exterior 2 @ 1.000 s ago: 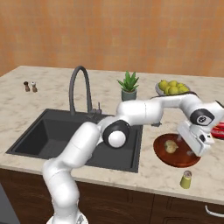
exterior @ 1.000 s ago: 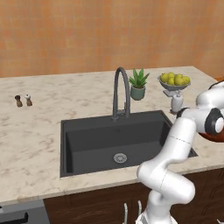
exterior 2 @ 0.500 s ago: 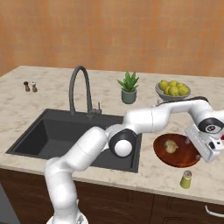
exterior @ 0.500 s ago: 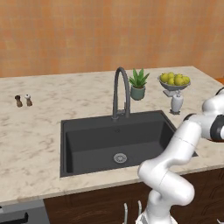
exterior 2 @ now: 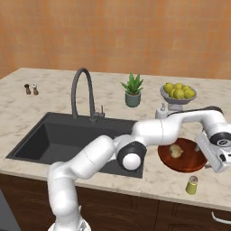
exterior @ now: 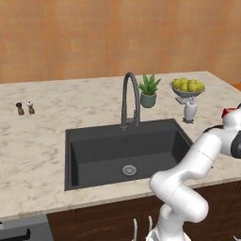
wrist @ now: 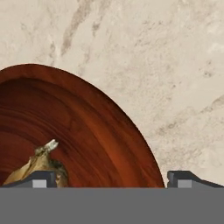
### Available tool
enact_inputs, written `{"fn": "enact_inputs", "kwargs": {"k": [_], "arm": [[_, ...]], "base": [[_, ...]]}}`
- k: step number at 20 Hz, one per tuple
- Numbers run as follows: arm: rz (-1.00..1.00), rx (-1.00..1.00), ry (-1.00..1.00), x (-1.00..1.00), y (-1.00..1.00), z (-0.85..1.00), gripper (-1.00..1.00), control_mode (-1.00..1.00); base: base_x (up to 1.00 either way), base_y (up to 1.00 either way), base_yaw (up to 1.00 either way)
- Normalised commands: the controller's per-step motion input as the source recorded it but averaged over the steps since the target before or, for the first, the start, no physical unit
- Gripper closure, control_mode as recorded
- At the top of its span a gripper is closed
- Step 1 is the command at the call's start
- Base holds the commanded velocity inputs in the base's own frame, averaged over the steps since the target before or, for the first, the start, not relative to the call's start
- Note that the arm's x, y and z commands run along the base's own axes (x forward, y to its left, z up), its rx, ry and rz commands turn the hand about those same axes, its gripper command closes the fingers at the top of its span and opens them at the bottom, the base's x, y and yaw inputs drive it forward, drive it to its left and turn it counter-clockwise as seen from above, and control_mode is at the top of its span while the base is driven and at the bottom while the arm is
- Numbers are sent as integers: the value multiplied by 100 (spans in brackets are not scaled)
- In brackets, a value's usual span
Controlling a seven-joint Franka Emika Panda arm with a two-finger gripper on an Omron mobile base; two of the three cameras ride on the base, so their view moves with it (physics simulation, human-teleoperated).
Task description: Pick the onion from the sink and place it in the bowl. Then pick the bowl and place it in the microwave. Then close the microwave door and press the start button.
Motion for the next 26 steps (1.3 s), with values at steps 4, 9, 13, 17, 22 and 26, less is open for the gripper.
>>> {"fn": "enact_inputs", "kwargs": {"k": [4, 9, 13, 17, 22, 26], "arm": [[0, 0, -1, 0, -11, -1, -100, -100], [0, 0, 0, 0, 0, -25, -100, -100], [1, 0, 0, 0, 7, -19, -100, -100], [2, 1, 0, 0, 13, -16, -100, -100], [1, 0, 0, 0, 12, -18, -100, -100], [1, 0, 0, 0, 14, -15, -100, -100]], "base": [[0, 0, 0], [0, 0, 0], [0, 0, 0], [0, 0, 0], [0, 0, 0], [0, 0, 0]]}}
